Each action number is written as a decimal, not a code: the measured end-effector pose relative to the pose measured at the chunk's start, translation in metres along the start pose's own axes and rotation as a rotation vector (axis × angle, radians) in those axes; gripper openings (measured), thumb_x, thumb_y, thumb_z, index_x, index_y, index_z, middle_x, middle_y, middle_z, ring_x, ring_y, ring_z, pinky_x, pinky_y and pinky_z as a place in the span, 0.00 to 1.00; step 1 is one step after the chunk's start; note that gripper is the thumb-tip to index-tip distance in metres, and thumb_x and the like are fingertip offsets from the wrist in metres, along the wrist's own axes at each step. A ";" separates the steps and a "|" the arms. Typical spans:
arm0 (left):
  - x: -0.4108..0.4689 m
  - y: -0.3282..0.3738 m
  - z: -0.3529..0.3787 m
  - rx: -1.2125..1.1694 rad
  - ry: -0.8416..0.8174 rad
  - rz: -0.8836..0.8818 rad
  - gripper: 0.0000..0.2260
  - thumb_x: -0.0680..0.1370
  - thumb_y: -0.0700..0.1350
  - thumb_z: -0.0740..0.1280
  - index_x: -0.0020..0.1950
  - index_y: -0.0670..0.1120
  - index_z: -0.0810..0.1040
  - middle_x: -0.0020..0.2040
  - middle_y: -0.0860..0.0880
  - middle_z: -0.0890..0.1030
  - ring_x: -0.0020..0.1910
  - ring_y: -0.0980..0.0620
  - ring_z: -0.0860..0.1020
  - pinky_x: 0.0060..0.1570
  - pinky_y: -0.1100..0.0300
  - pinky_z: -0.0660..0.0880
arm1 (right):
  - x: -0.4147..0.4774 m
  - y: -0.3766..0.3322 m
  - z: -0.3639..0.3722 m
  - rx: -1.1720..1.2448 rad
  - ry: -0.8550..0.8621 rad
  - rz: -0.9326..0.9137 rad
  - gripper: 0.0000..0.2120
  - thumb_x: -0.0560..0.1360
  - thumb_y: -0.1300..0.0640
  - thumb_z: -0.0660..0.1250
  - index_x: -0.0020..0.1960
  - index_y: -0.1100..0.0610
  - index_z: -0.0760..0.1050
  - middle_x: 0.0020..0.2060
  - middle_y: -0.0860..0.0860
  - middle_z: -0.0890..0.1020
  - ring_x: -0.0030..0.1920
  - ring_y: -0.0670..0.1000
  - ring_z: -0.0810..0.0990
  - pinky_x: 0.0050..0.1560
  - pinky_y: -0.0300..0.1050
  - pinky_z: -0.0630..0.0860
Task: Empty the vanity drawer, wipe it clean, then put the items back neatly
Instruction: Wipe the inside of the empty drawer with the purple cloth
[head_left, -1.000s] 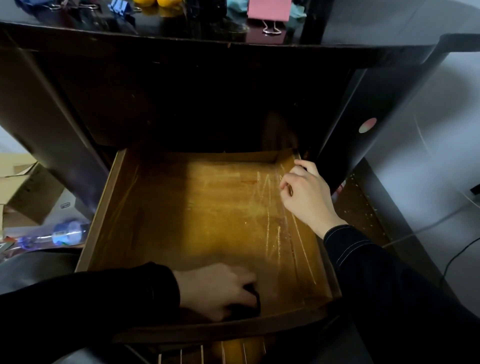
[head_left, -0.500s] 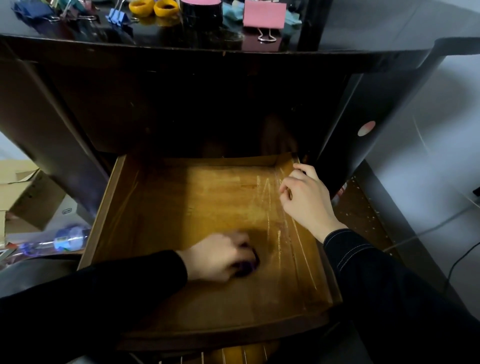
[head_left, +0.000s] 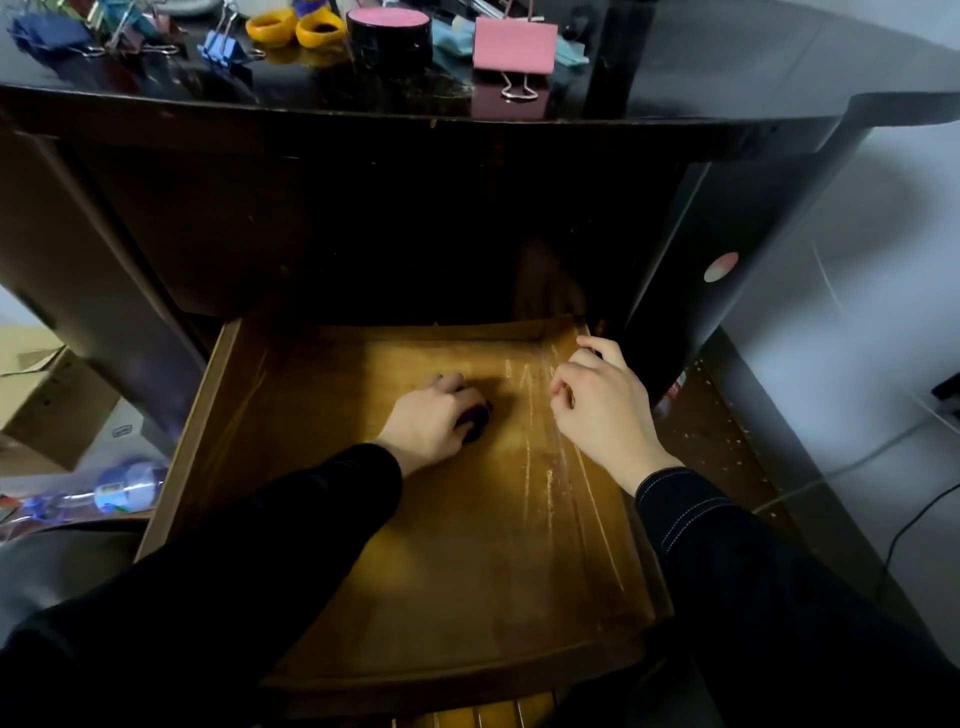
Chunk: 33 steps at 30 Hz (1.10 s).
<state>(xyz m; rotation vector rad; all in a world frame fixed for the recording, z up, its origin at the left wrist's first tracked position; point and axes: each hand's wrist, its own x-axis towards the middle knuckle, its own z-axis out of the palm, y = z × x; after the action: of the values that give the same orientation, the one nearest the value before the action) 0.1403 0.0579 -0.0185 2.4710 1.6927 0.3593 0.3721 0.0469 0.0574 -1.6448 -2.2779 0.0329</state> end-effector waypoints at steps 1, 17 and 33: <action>-0.011 0.008 0.001 -0.003 -0.024 0.066 0.17 0.78 0.49 0.67 0.67 0.52 0.76 0.61 0.49 0.74 0.59 0.45 0.75 0.53 0.49 0.78 | 0.000 0.000 0.000 0.000 0.000 0.000 0.06 0.76 0.57 0.67 0.44 0.54 0.82 0.48 0.48 0.83 0.72 0.51 0.68 0.55 0.49 0.77; 0.000 -0.001 -0.003 -0.141 -0.074 0.058 0.16 0.78 0.48 0.69 0.66 0.52 0.78 0.62 0.47 0.75 0.61 0.43 0.75 0.61 0.52 0.73 | -0.001 0.001 0.001 0.005 0.002 0.001 0.07 0.77 0.57 0.66 0.45 0.55 0.82 0.50 0.49 0.83 0.71 0.52 0.68 0.57 0.51 0.78; -0.062 0.027 -0.006 -0.093 -0.327 0.425 0.17 0.79 0.48 0.66 0.67 0.56 0.75 0.64 0.50 0.72 0.62 0.48 0.72 0.58 0.53 0.74 | -0.001 0.003 0.004 0.012 0.000 -0.001 0.06 0.76 0.57 0.66 0.44 0.54 0.81 0.50 0.48 0.82 0.72 0.51 0.67 0.55 0.52 0.78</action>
<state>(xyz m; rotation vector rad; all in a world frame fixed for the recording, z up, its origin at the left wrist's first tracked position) 0.1419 -0.0094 -0.0146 2.6276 1.0041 0.0606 0.3740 0.0473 0.0526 -1.6377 -2.2736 0.0466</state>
